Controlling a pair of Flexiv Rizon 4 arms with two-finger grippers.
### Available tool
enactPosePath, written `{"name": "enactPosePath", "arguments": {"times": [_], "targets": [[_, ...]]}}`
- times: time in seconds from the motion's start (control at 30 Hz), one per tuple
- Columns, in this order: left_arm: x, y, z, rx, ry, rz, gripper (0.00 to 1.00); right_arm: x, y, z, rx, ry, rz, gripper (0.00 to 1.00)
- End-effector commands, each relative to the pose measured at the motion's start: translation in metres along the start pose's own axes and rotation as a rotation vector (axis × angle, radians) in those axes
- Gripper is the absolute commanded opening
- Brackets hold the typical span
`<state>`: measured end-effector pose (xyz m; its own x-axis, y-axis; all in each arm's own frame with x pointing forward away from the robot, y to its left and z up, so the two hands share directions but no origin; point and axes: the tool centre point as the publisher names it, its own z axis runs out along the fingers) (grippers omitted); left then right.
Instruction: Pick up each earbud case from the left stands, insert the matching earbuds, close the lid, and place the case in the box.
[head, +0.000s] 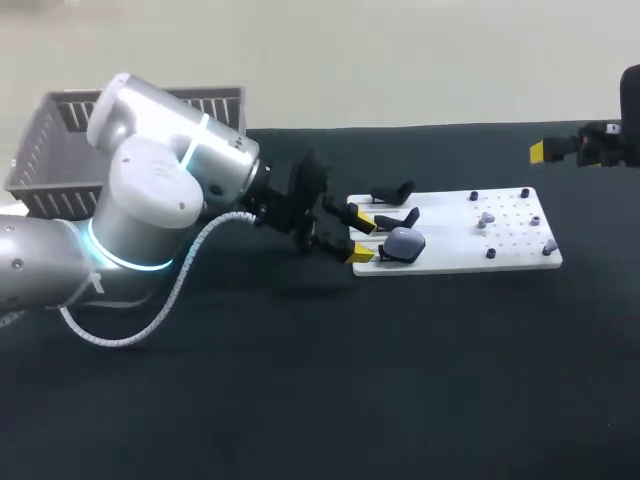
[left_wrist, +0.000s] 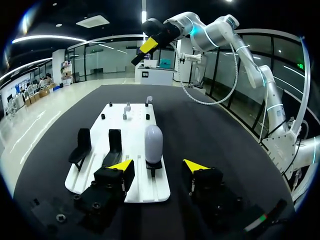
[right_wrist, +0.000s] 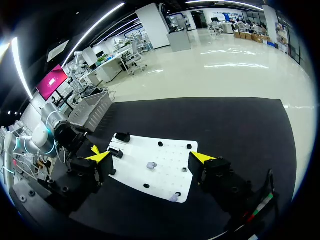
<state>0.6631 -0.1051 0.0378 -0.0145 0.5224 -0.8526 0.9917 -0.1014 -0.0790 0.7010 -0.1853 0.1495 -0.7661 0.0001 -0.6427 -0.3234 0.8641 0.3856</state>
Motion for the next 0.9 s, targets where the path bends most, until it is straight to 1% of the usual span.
{"name": "enactPosePath", "arguments": {"times": [0.03, 0.23, 0.47, 0.67, 0.9], "targets": [[0.000, 0.000, 0.005, -0.005, -0.006, 0.002, 0.62, 0.000, 0.000, 0.000, 0.000, 0.000, 0.000, 1.00], [-0.002, 0.002, 0.010, 0.002, -0.003, 0.006, 0.64, 0.000, 0.000, 0.000, 0.000, 0.000, 0.000, 1.00], [-0.003, 0.006, 0.013, 0.015, -0.003, 0.011, 0.63, 0.000, 0.000, 0.000, 0.000, 0.000, 0.000, 1.00], [-0.003, 0.008, 0.017, 0.026, -0.001, 0.010, 0.58, 0.000, 0.000, 0.000, 0.000, 0.000, 0.000, 1.00], [-0.003, 0.009, 0.021, 0.032, 0.001, 0.005, 0.59, 0.000, 0.000, 0.000, 0.000, 0.000, 0.000, 1.00]]}}
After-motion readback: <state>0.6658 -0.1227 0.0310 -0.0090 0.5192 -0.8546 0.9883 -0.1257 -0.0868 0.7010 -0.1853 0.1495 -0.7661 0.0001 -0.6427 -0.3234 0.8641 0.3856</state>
